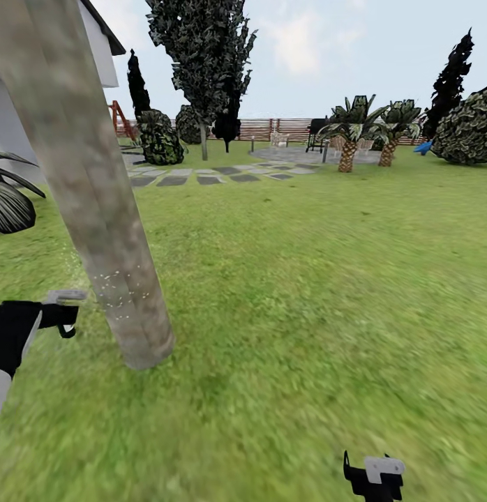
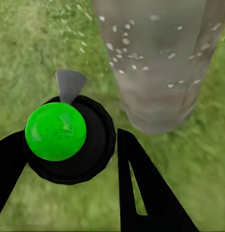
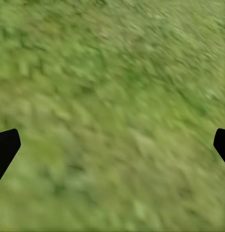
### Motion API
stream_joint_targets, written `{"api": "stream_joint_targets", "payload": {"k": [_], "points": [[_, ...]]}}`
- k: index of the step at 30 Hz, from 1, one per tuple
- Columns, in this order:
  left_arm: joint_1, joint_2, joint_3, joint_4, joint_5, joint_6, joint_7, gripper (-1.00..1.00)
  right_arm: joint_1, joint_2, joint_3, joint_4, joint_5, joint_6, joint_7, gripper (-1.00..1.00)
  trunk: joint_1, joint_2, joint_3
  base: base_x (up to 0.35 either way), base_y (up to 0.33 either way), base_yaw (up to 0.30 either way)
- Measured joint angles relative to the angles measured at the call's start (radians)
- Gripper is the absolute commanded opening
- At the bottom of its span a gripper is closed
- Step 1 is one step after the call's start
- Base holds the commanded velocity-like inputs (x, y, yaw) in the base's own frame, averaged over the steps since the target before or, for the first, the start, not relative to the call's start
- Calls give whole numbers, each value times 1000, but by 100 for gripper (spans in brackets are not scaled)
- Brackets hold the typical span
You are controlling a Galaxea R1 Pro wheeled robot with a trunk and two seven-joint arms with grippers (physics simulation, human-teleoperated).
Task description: In the garden, pick up the pesticide atomizer on the floor and spray pesticide onto both trees until each tree trunk is fully covered.
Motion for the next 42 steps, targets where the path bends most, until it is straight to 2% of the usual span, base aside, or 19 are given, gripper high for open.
{"api": "stream_joint_targets", "payload": {"k": [2,3,7,9,10,12,13,14,16,18,19,22,23,26,28,33,37,40,42], "points": [[14,10,-2,-7,11,-2,-2,-100,0,0,0,0,0,0,0,100,0,0,0,0,0,0],[18,4,-7,-13,18,0,-7,-100,0,0,0,0,0,0,0,100,0,0,0,0,0,0],[7,-80,-12,-46,25,14,-53,-100,0,0,0,0,0,0,0,100,0,0,0,0,0,0],[5,-134,-16,-115,15,60,-56,-100,0,0,0,0,0,1,1,100,0,0,0,0,0,0],[4,-139,-15,-168,3,97,-56,-100,0,0,0,0,0,1,1,100,0,0,0,0,0,0],[4,-134,-11,-220,-3,140,-57,-100,0,0,0,0,0,1,2,100,0,0,0,0,0,0],[5,-102,-6,-239,-8,156,-59,-100,0,0,0,0,0,1,2,100,0,0,0,0,0,0],[9,-56,-4,-243,-17,160,-61,-100,0,0,0,0,0,1,2,100,0,0,0,0,0,0],[14,4,-1,-244,-9,162,-64,-100,0,0,0,0,0,2,2,100,0,0,0,0,0,0],[19,40,0,-247,-4,157,-64,-100,0,0,0,0,0,2,2,100,0,0,0,0,0,0],[20,46,0,-249,0,157,-63,-100,0,0,0,0,0,2,2,100,0,0,0,0,0,0],[20,44,-6,-251,7,157,-62,-100,0,0,0,0,0,0,3,100,0,0,0,0,0,5],[21,34,-9,-249,13,157,-62,-100,0,1,0,0,0,0,2,100,0,0,0,0,0,114],[21,-31,-11,-239,15,156,-58,-100,0,3,0,-1,0,0,2,100,0,0,0,0,0,235],[21,-59,-12,-241,13,155,-58,-100,0,3,0,-1,0,0,2,100,0,0,0,0,0,271],[64,-63,-11,-234,-4,151,-52,-100,0,2,0,-1,0,0,2,100,0,0,0,135,-86,96],[72,-60,-6,-230,-5,150,-44,-100,0,0,0,-1,0,0,0,100,0,0,0,235,-164,3],[73,-60,-6,-213,-5,149,35,-100,0,0,0,-1,0,0,0,100,0,0,0,193,-212,0],[73,-63,-9,-210,0,149,56,-100,0,0,0,-1,0,0,0,100,0,0,0,120,-249,0]]}}
